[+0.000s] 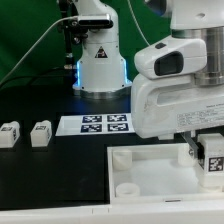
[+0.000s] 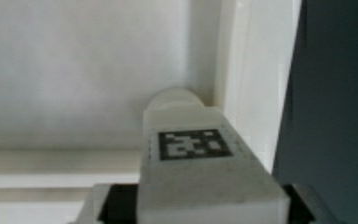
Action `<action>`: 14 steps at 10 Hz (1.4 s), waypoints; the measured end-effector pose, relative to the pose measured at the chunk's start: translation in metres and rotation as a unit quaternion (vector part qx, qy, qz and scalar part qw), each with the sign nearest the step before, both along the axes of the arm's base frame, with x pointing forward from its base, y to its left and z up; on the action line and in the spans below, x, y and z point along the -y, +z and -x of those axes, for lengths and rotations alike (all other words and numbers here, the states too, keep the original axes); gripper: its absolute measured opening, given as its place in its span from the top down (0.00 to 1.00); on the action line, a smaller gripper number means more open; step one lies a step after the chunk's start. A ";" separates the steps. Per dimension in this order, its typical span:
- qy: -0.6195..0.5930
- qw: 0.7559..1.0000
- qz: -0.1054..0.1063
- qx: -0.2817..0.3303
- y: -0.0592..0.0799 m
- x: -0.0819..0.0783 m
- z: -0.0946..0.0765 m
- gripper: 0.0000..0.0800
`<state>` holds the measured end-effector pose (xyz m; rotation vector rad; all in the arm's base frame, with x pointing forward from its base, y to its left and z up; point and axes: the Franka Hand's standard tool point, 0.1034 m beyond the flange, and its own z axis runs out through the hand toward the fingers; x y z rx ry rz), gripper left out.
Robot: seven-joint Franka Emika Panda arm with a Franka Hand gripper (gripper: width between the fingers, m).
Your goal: Assemble one leg
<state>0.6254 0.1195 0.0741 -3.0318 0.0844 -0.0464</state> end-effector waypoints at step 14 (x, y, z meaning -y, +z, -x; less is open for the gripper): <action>-0.714 0.689 -0.116 -0.044 -0.004 0.000 -0.002 0.63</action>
Offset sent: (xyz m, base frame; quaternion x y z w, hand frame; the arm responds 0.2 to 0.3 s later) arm -0.0024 0.0056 -0.0074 0.0688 0.0252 0.4056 0.9111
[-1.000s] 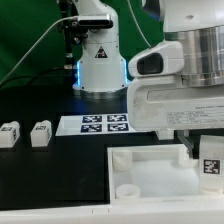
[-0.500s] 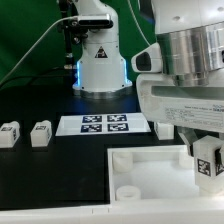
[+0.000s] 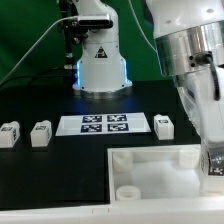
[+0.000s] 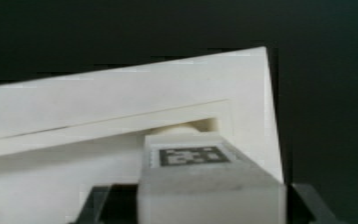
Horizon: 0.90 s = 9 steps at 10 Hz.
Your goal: Assemble one leg
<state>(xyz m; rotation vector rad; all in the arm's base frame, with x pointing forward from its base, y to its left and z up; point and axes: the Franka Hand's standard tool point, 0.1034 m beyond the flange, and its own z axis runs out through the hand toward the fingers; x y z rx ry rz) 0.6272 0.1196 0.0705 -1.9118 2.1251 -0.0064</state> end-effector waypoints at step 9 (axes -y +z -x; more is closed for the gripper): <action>0.446 0.890 0.090 0.013 0.002 -0.012 0.003 0.19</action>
Offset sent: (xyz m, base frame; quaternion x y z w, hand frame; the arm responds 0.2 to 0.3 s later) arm -0.0006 -0.0043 0.0021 -0.0745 0.0368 -0.3660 0.9269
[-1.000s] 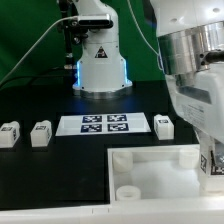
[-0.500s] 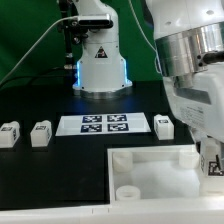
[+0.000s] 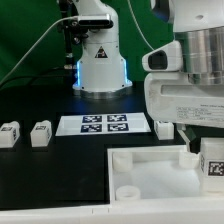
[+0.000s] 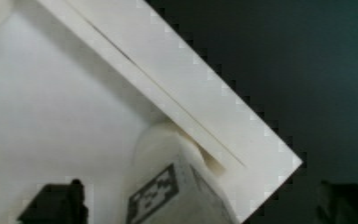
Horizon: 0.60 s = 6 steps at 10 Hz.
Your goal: Assemble one leg
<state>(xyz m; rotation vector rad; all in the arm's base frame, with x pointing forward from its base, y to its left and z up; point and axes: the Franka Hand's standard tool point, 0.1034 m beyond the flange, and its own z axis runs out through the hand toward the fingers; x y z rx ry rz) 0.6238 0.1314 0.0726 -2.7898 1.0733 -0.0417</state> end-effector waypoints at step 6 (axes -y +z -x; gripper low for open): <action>0.281 0.958 0.058 0.024 0.004 0.014 -0.015 0.30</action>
Offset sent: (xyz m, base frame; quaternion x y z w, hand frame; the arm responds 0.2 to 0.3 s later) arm 0.0243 -0.0211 0.0067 -0.0810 0.0529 -0.3889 0.9162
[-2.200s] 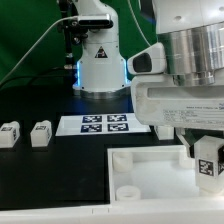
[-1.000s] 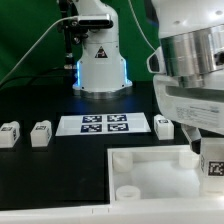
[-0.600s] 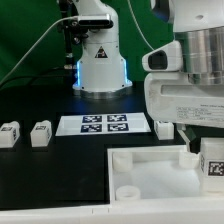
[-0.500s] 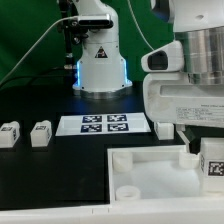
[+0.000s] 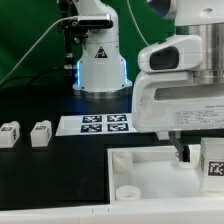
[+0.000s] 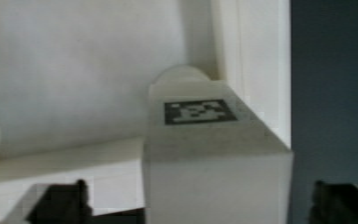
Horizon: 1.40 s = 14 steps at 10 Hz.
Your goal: Assemble one leg
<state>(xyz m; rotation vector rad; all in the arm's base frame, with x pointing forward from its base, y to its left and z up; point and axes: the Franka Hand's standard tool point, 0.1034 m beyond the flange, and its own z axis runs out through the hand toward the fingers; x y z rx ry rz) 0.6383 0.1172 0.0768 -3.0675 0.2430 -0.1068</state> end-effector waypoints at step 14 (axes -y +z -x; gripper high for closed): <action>-0.615 0.781 -0.103 -0.040 -0.005 0.010 0.011 0.48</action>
Offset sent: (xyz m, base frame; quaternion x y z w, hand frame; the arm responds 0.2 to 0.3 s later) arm 0.0000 0.0000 0.0000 0.0000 0.0000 0.3523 0.9359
